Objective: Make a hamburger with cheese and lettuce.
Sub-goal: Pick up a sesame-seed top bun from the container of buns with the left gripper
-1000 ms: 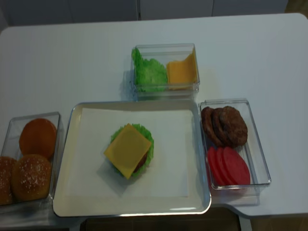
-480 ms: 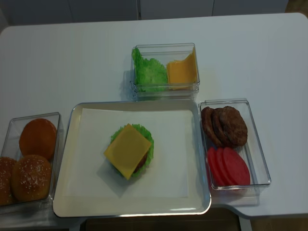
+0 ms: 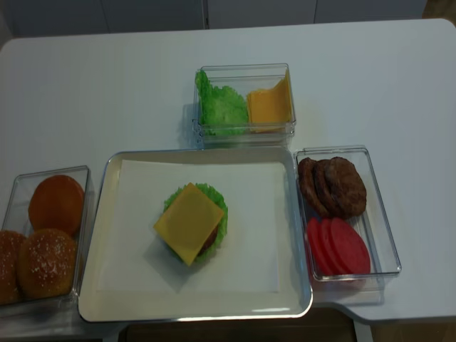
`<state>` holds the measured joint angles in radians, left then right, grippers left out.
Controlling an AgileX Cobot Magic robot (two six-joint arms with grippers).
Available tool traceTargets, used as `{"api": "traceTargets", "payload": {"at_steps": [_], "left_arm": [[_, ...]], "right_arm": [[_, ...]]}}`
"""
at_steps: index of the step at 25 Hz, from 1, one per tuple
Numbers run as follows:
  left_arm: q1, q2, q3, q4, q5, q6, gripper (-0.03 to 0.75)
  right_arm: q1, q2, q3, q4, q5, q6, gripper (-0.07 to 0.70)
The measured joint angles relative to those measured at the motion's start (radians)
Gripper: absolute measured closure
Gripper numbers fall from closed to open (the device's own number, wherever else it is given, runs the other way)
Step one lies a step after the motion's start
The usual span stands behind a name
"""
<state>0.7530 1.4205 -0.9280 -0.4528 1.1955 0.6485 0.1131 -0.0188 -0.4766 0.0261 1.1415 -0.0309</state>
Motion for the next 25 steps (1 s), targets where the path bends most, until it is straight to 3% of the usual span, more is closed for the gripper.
{"api": "traceTargets", "payload": {"at_steps": [25], "left_arm": [[0.000,-0.055,0.000,-0.032,-0.014,0.005,0.496]], "right_arm": [[0.000,0.000,0.000,0.000,0.000,0.000,0.623]]}}
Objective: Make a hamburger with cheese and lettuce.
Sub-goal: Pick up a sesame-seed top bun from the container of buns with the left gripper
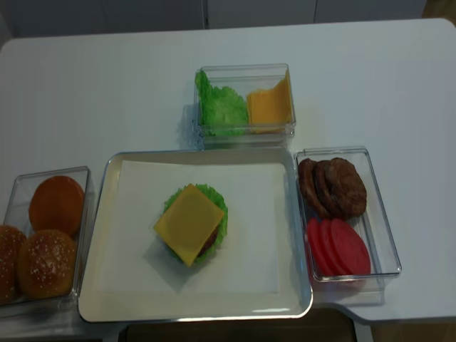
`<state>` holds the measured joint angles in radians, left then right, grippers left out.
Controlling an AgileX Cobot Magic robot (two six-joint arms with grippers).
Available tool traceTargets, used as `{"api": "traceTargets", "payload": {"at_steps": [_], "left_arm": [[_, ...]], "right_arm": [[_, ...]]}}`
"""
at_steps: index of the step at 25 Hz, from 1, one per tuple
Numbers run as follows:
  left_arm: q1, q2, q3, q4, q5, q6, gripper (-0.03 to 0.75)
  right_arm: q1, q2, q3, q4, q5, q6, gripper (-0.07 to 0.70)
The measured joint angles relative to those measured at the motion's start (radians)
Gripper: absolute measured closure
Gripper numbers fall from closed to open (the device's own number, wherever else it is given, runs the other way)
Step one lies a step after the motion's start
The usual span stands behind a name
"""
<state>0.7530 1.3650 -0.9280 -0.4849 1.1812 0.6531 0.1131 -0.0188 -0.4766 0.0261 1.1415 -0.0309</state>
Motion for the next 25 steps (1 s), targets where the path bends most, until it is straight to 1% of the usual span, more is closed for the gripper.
{"api": "traceTargets", "payload": {"at_steps": [5,7,18,21,25], "left_arm": [[0.000,-0.006,0.000,-0.013,0.000,0.003,0.518],[0.000,-0.006,0.000,-0.013,0.008,0.019,0.524],[0.000,-0.006,0.000,-0.005,0.020,0.069,0.524],[0.000,-0.006,0.000,-0.005,0.024,0.075,0.498],[0.000,-0.006,0.000,-0.003,0.028,0.075,0.416]], "right_arm": [[0.000,0.000,0.000,0.000,0.000,0.000,0.623],[0.000,0.000,0.000,0.000,0.000,0.000,0.623],[0.000,0.000,0.000,0.000,0.000,0.000,0.623],[0.000,0.000,0.000,0.000,0.000,0.000,0.623],[0.000,0.000,0.000,0.000,0.000,0.000,0.623]]}}
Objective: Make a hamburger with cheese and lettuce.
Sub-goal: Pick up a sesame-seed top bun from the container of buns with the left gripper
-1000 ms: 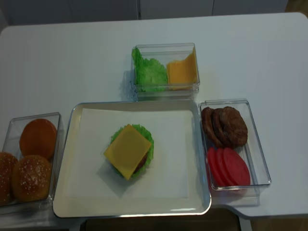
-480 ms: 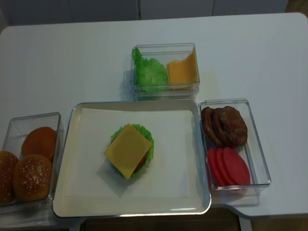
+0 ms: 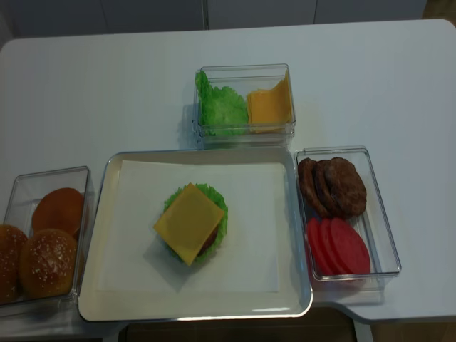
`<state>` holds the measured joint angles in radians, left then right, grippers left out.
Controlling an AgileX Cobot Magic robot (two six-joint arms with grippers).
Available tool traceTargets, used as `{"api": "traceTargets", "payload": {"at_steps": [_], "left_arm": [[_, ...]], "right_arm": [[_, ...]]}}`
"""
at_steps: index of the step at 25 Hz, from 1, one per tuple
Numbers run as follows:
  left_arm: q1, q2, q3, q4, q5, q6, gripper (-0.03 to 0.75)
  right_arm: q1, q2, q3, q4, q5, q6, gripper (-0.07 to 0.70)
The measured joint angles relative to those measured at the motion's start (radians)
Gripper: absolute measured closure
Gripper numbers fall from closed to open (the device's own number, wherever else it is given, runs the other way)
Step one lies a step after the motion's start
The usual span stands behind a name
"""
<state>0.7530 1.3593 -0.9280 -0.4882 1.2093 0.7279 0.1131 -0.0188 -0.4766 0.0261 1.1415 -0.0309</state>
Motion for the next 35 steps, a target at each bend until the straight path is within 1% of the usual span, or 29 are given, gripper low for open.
{"api": "traceTargets", "payload": {"at_steps": [2,5,14,19,24,27,31,35], "left_arm": [[0.000,0.000,0.000,0.000,0.000,0.000,0.394],[0.000,0.000,0.000,0.000,0.000,0.000,0.383],[0.000,0.000,0.020,0.002,0.000,0.018,0.390],[0.000,0.000,0.020,0.002,0.000,0.023,0.447],[0.000,0.000,0.020,0.002,0.000,0.041,0.554],[0.000,0.000,0.020,0.002,0.000,0.045,0.595],[0.000,0.000,0.020,-0.001,0.000,0.047,0.617],[0.000,0.000,0.020,-0.012,0.002,0.047,0.623]], "right_arm": [[0.000,0.000,0.000,0.000,0.000,0.000,0.623],[0.000,0.000,0.000,0.000,0.000,0.000,0.623],[0.000,0.000,0.000,0.000,0.000,0.000,0.623],[0.000,0.000,0.000,0.000,0.000,0.000,0.623],[0.000,0.000,0.000,0.000,0.000,0.000,0.623],[0.000,0.000,0.000,0.000,0.000,0.000,0.623],[0.000,0.000,0.000,0.000,0.000,0.000,0.623],[0.000,0.000,0.000,0.000,0.000,0.000,0.623]]}}
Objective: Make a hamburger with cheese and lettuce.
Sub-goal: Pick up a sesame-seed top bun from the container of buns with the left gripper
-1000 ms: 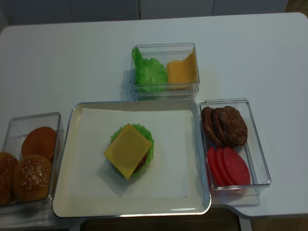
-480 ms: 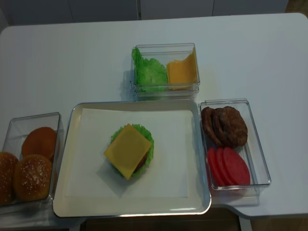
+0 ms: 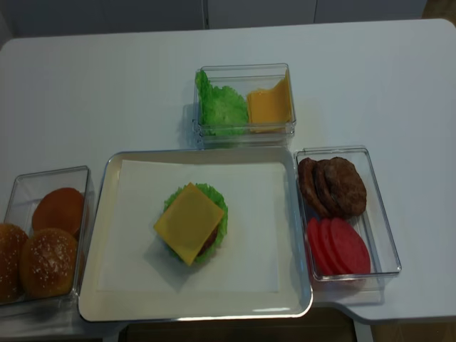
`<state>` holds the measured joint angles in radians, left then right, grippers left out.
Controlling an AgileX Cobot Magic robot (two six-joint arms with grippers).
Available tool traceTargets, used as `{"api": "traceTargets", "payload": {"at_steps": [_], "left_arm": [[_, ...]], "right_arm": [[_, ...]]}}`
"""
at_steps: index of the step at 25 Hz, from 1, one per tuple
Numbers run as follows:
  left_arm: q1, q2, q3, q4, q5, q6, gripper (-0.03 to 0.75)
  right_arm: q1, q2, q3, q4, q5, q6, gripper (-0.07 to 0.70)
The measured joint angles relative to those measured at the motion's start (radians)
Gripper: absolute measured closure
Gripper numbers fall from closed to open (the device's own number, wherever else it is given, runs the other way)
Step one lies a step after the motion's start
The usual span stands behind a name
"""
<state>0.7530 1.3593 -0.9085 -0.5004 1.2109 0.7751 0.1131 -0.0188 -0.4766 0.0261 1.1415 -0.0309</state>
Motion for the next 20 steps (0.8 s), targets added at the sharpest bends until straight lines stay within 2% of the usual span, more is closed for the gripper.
{"api": "traceTargets", "payload": {"at_steps": [20], "left_arm": [[0.000,-0.065,0.000,-0.059,0.000,0.010,0.631]], "right_arm": [[0.000,0.000,0.000,0.000,0.000,0.002,0.623]]}}
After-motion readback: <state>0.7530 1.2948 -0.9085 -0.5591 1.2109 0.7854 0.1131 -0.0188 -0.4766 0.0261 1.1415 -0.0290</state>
